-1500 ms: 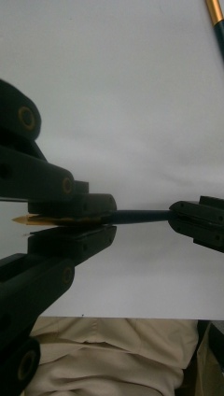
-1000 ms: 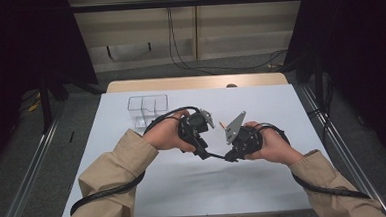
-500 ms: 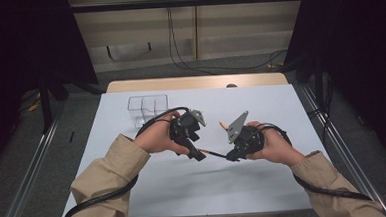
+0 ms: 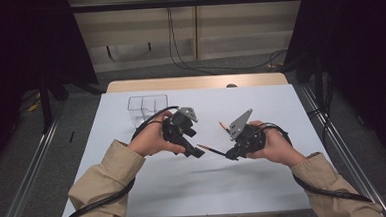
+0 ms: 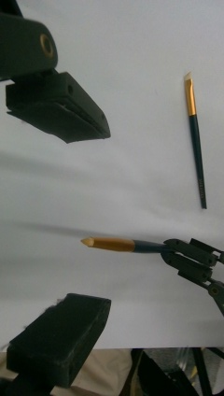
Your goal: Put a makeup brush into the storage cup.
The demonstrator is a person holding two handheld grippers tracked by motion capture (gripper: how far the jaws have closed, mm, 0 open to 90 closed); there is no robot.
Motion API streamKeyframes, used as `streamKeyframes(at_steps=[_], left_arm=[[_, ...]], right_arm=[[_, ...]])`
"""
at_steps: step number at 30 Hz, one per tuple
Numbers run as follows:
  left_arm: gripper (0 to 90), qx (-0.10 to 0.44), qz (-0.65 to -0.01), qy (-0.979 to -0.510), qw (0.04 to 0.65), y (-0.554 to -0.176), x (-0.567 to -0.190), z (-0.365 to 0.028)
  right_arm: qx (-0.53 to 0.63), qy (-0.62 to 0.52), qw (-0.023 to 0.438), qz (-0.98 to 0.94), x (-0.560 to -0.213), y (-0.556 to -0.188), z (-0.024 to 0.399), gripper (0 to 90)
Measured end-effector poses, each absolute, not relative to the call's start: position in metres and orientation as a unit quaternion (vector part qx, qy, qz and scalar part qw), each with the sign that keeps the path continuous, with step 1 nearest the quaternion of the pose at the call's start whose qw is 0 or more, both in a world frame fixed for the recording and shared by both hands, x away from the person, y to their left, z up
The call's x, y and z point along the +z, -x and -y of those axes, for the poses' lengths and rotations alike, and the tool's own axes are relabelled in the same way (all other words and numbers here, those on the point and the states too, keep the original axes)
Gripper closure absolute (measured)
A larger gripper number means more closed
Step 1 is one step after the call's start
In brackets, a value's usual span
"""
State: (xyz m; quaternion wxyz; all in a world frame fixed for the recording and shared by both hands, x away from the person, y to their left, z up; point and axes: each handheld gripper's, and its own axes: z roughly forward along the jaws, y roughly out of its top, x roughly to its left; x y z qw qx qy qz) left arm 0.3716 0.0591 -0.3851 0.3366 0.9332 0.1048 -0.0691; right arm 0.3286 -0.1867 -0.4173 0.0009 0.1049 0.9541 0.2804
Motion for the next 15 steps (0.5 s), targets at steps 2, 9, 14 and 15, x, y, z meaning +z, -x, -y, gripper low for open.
streamKeyframes(at_steps=[2,9,14,15], left_arm=[[14.6,-0.070,-0.110,-0.929,0.347,-0.372,-0.385,-0.061],[12.4,-0.066,-0.122,-0.920,0.368,-0.375,-0.385,-0.068],[12.1,-0.070,-0.136,-0.908,0.389,-0.377,-0.386,-0.071],[11.7,-0.072,-0.138,-0.907,0.391,-0.377,-0.386,-0.072]], right_arm=[[0.288,-0.112,0.001,-0.951,-0.418,-0.329,0.188,86.3],[0.304,-0.119,0.001,-0.945,-0.419,-0.329,0.192,86.2],[0.316,-0.130,0.000,-0.940,-0.420,-0.330,0.196,86.2],[0.318,-0.132,-0.001,-0.939,-0.420,-0.330,0.197,86.2]])
